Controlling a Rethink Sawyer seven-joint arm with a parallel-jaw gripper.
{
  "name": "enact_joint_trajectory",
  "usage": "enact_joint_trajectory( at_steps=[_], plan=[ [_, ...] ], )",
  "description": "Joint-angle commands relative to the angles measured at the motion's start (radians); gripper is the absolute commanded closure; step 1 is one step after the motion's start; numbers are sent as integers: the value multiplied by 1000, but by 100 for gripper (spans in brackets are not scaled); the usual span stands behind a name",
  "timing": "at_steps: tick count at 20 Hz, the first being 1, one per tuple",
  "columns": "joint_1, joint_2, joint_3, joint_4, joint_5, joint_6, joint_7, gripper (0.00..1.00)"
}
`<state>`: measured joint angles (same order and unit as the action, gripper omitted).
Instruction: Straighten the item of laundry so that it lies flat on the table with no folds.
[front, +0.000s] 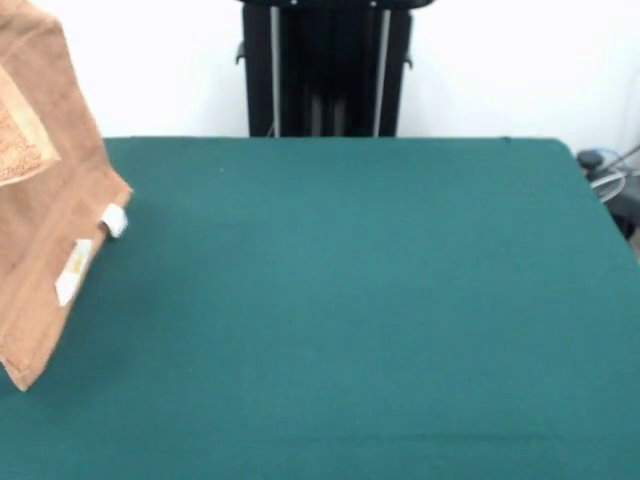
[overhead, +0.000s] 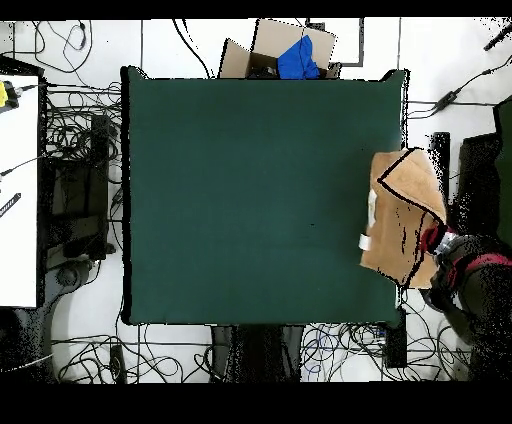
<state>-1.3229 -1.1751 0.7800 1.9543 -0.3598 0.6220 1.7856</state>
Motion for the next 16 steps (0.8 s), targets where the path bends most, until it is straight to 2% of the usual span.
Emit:
enact_joint_trajectory(
  at_steps=[1, 4, 7, 13, 16],
  plan=[
    [-12, -120, 130, 127, 75, 136, -302, 100],
    [-22, -153, 147, 129, 103, 166, -316, 100],
    [-7, -152, 146, 126, 93, 168, -282, 100],
    [47, -115, 122, 134, 42, 116, -185, 100],
    [77, -59, 98, 135, -18, 59, -136, 100]
  ],
)
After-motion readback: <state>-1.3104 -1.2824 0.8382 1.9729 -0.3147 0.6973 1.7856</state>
